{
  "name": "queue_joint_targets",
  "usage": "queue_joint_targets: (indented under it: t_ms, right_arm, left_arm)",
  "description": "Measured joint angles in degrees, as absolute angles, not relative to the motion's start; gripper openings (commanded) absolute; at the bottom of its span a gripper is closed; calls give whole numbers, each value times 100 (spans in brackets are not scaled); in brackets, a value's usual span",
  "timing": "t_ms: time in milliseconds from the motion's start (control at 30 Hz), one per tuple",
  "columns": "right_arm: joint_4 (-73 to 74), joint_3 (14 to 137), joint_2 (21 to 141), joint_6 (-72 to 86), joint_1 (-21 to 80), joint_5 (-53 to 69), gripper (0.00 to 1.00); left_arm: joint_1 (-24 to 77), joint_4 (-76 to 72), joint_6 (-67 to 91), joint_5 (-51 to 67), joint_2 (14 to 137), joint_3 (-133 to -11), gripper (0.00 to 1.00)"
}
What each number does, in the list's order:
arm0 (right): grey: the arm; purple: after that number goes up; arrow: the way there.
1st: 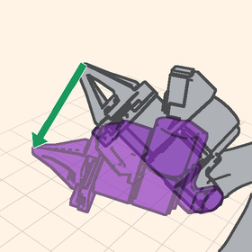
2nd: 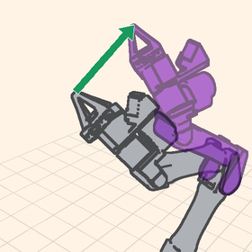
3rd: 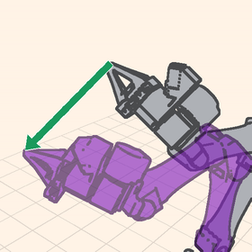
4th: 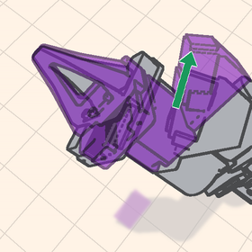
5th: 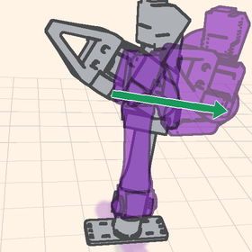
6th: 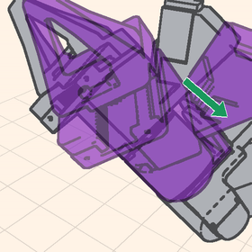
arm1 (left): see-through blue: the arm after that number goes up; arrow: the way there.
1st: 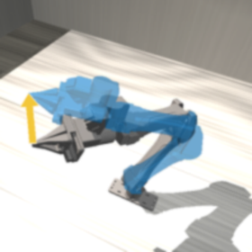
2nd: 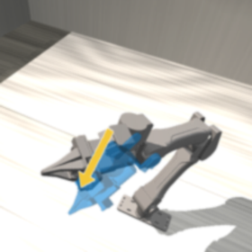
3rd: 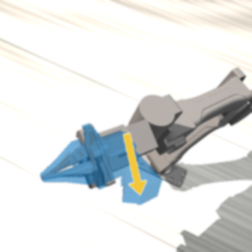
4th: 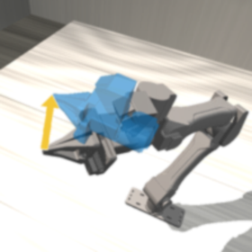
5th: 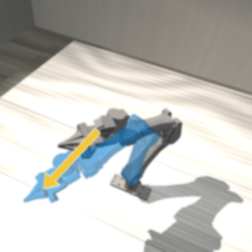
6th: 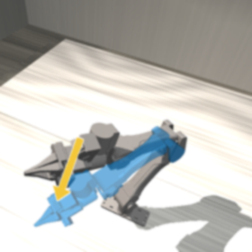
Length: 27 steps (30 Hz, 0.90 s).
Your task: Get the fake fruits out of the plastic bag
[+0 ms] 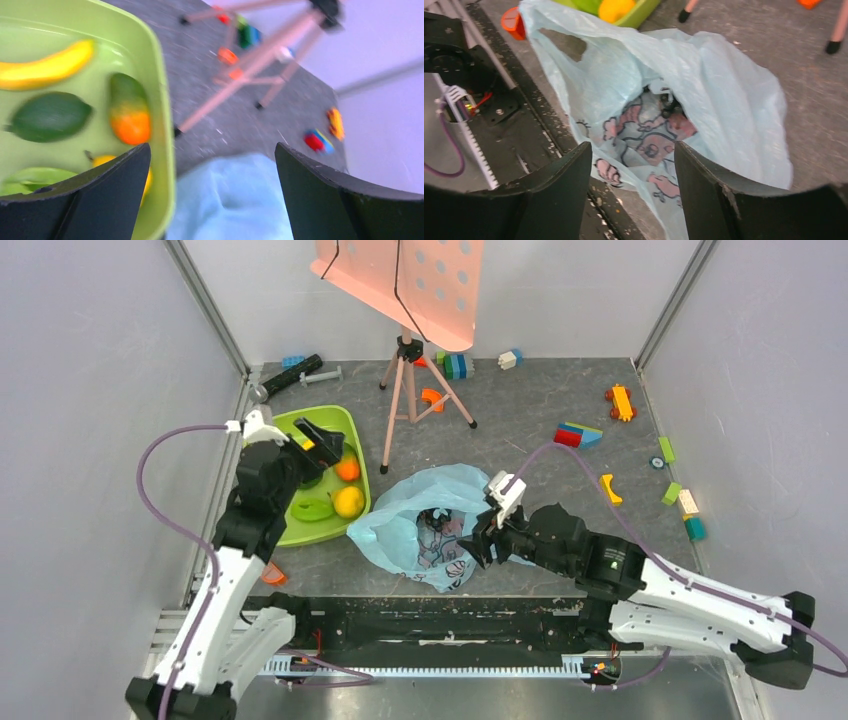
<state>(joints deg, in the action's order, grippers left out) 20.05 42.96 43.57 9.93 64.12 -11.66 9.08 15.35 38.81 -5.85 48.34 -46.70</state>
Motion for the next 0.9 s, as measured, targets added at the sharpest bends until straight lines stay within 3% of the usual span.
queue_joint_targets:
  t_ms: [233, 433, 567, 767, 900]
  right_arm:
    - [1103, 3684, 4834, 1299, 6740, -1061, 40]
    - [565, 3061, 5339, 1608, 6740, -1280, 28]
    - [132, 2582, 5498, 1811, 6740, -1520, 26]
    - [-405, 1929, 5579, 2119, 6740, -1424, 24]
    - [-624, 1566, 5546, 2298, 6768, -1264, 24]
  left_arm:
    - [2982, 2342, 3789, -585, 3465, -4720, 93]
    - [3365, 2346, 3789, 40, 2989, -4694, 80]
    - [3597, 1994, 3787, 746, 3127, -4403, 73]
    - [4552, 1621, 3717, 1253, 3806, -4025, 53]
    - [5137, 1352, 3627, 1251, 4250, -3791, 51]
